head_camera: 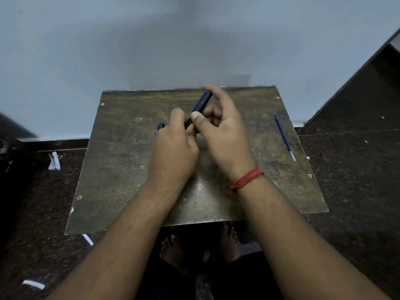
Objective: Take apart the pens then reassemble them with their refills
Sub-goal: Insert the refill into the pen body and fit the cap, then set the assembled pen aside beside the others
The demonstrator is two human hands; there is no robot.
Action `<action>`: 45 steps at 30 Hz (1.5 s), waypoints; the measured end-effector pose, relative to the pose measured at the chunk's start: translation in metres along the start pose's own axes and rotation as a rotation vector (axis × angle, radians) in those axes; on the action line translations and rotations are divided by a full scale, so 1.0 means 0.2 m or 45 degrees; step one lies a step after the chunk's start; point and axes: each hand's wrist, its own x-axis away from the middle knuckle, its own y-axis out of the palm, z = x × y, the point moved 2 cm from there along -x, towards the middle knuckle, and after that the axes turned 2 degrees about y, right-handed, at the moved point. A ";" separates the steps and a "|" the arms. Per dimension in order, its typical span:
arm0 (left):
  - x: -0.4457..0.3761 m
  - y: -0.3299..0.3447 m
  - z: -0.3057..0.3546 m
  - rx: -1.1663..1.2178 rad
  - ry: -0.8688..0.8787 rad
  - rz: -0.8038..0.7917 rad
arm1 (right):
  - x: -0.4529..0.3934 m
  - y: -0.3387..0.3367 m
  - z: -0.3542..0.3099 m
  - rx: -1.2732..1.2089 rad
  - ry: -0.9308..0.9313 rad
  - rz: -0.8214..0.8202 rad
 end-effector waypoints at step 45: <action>-0.09 -0.12 -0.19 -0.518 -0.191 -0.090 | -0.12 -0.56 0.01 1.458 0.241 0.303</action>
